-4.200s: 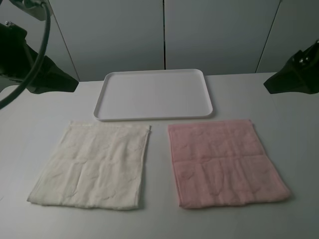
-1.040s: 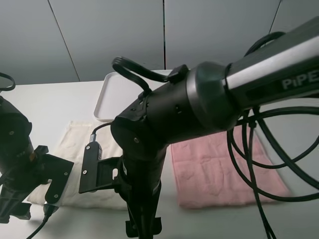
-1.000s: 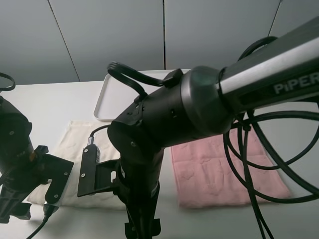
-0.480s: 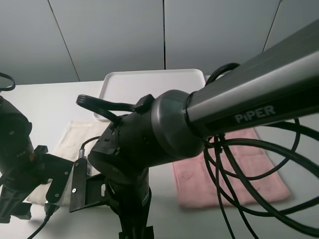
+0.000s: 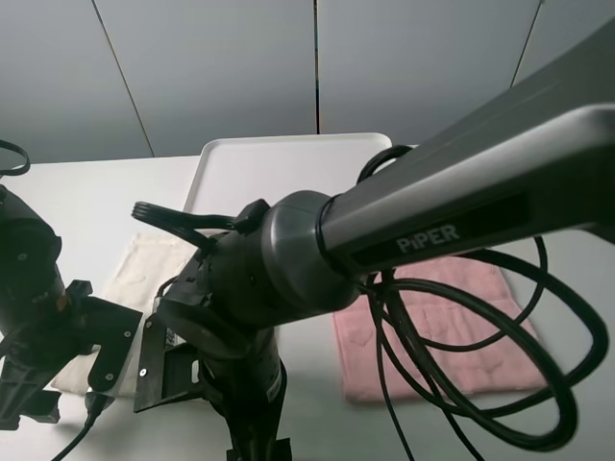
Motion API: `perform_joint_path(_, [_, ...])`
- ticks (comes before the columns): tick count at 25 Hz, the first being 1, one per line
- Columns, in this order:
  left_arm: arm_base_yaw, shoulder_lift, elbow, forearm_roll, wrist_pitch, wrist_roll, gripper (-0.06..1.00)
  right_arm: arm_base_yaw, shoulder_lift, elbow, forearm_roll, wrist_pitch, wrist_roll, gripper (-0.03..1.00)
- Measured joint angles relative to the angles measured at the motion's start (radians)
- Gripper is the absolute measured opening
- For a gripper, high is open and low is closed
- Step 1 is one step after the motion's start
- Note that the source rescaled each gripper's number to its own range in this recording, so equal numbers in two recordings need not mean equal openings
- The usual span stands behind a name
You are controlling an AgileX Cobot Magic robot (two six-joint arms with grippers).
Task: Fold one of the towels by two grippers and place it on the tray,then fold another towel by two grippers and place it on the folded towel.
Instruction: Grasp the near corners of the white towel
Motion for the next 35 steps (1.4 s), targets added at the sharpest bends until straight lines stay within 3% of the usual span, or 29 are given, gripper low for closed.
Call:
perform_joint_path(10, [0.0,0.0,0.0,0.0,-0.002,-0.004,1.0,0.001,0.008,-0.002,-0.011,-0.002,0.032,1.0])
perform_joint_path(18, [0.0,0.0,0.0,0.002,-0.002,-0.004,1.0,0.001,0.01,-0.002,-0.066,-0.003,0.109,0.66])
perform_joint_path(22, [0.0,0.0,0.0,0.004,-0.002,-0.004,1.0,0.001,0.01,-0.002,-0.073,-0.008,0.138,0.56])
perform_joint_path(27, [0.0,0.002,0.0,0.004,-0.002,-0.012,1.0,0.001,0.01,-0.002,-0.075,-0.017,0.159,0.56])
perform_joint_path(32, [0.0,0.002,0.0,0.004,-0.002,-0.011,1.0,0.001,0.01,-0.002,-0.075,-0.042,0.192,0.73])
perform_joint_path(35, [0.0,0.002,0.0,0.004,-0.002,-0.012,1.0,0.001,0.01,-0.002,-0.075,-0.044,0.196,0.72])
